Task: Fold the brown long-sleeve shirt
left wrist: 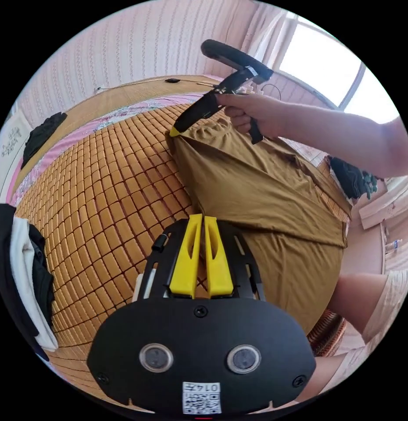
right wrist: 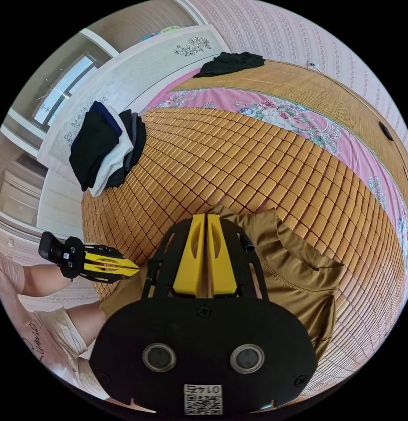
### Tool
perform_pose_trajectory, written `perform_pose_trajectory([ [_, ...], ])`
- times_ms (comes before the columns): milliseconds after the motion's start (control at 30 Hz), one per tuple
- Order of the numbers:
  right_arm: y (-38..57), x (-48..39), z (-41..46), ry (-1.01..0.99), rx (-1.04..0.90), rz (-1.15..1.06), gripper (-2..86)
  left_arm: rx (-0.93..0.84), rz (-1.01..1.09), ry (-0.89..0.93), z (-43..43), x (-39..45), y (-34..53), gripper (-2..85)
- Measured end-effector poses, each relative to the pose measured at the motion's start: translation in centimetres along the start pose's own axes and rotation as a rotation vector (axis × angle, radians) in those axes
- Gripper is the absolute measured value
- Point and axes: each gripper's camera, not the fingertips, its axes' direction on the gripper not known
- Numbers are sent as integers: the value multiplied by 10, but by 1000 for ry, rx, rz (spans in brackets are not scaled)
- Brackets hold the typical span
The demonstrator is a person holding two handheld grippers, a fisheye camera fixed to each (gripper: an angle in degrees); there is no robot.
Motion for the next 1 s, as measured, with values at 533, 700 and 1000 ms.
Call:
perform_pose_trajectory([
  [533, 161, 37, -100, 129, 66, 222, 81, 8, -337, -26, 1, -99, 29, 34],
  [700, 338, 18, -108, 188, -198, 629, 80, -44, -77, 29, -6, -21, 27, 39],
  [1000, 439, -12, -87, 176, -208, 856, 52, -183, 352, 473, 72, 204, 18, 63],
])
